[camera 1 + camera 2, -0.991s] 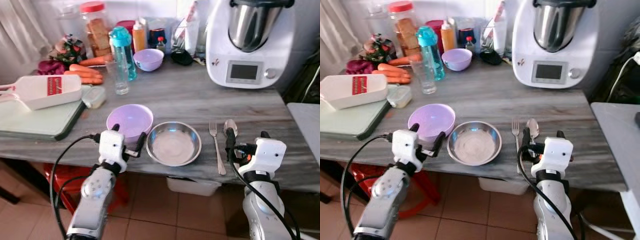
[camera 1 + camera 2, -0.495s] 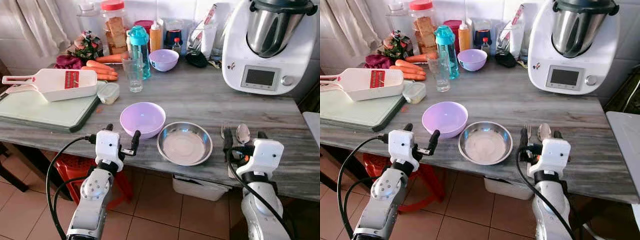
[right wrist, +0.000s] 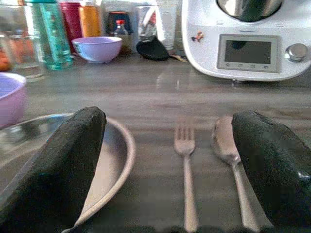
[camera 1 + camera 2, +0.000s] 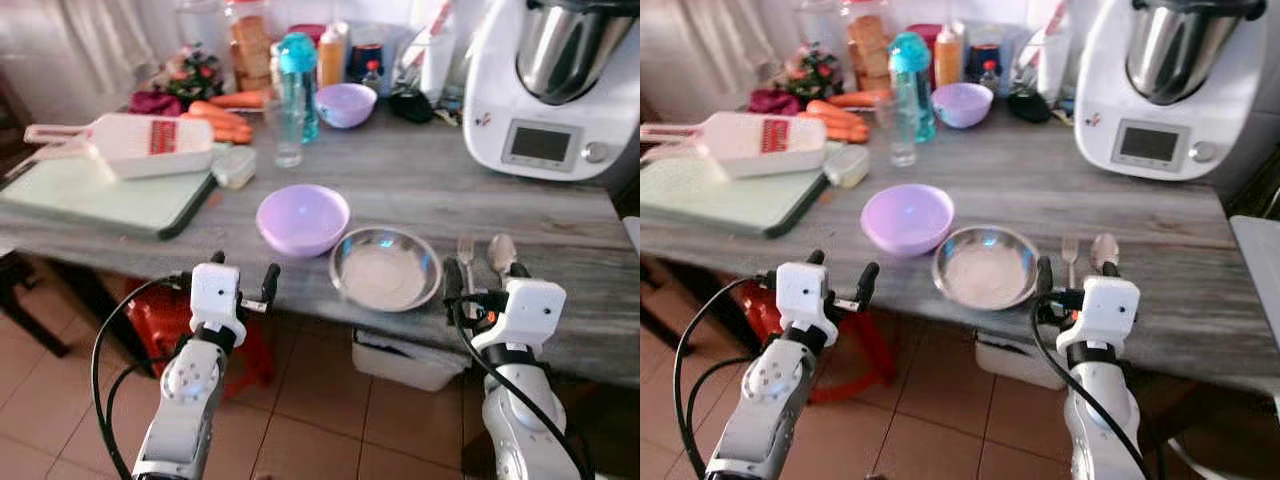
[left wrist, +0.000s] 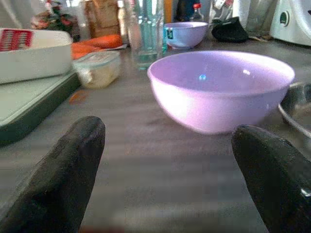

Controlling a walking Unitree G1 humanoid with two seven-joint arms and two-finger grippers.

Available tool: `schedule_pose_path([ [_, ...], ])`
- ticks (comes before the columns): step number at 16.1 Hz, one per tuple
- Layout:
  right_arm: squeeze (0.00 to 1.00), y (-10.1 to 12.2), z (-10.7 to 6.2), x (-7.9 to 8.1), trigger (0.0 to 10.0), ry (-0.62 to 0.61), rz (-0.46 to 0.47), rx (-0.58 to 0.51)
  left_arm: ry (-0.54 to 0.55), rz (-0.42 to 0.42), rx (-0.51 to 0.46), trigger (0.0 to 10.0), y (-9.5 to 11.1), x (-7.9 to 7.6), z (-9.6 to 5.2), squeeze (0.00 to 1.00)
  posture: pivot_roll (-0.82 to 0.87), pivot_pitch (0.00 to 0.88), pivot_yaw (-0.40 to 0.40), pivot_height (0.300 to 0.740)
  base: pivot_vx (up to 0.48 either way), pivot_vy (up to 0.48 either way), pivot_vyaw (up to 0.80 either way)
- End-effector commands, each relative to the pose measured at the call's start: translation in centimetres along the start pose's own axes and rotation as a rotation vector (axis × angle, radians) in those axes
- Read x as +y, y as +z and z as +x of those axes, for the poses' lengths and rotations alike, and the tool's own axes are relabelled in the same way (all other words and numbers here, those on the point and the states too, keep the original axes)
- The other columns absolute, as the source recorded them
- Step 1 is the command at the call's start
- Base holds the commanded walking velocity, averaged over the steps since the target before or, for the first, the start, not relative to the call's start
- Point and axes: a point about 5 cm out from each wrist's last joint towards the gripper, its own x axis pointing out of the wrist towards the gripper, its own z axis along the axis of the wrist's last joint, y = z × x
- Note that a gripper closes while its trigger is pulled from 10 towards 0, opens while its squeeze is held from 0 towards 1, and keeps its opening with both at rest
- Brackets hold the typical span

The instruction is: Setting the table

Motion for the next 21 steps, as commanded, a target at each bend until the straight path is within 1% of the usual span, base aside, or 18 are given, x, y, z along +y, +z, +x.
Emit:
schedule_pose_path([
  [1, 0.00, -0.2, 0.0, 0.2, 10.0, 0.005, 0.011, 0.010, -0.003, 0.017, 0.006, 10.0, 0.1, 0.1, -0.1, 0.00, 0.08, 0.000, 0.034, 0.740, -0.277, 0.000, 0.00],
  [8, 0.00, -0.4, -0.2, 0.3, 10.0, -0.009, 0.023, 0.018, -0.028, 0.023, 0.010, 10.0, 0.2, -0.1, 0.2, 0.00, 0.07, 0.000, 0.051, 0.740, -0.287, 0.000, 0.00],
  [16, 0.00, -0.4, -0.1, 0.4, 10.0, -0.011, 0.029, 0.021, -0.053, 0.024, 0.011, 10.0, 0.1, -0.4, 0.3, 0.00, 0.07, 0.000, 0.050, 0.740, -0.285, 0.000, 0.00],
  [18, 0.00, -0.3, -0.1, 0.4, 10.0, -0.011, 0.026, 0.015, -0.077, 0.026, -0.006, 10.0, 0.2, -0.6, 0.3, 0.00, 0.07, 0.000, 0.050, 0.740, 0.000, 0.000, 0.00],
  [19, 0.00, -0.3, -0.2, 0.3, 10.0, -0.022, 0.035, 0.014, -0.087, 0.009, -0.014, 10.0, 0.2, -0.8, 0.2, 0.00, 0.07, 0.000, 0.053, 0.740, 0.000, 0.000, 0.00],
  [20, 0.00, -0.3, -0.4, 0.2, 10.0, -0.031, 0.049, 0.018, -0.098, 0.030, -0.013, 10.0, 0.1, -1.0, 0.2, 0.00, 0.07, 0.000, 0.054, 0.740, 0.000, 0.000, 0.00],
  [21, 0.00, -0.4, -0.4, 0.2, 10.0, -0.037, 0.048, 0.020, -0.111, 0.027, -0.014, 10.0, 0.1, -1.1, 0.3, 0.00, 0.07, 0.000, 0.056, 0.740, 0.000, 0.000, 0.00],
])
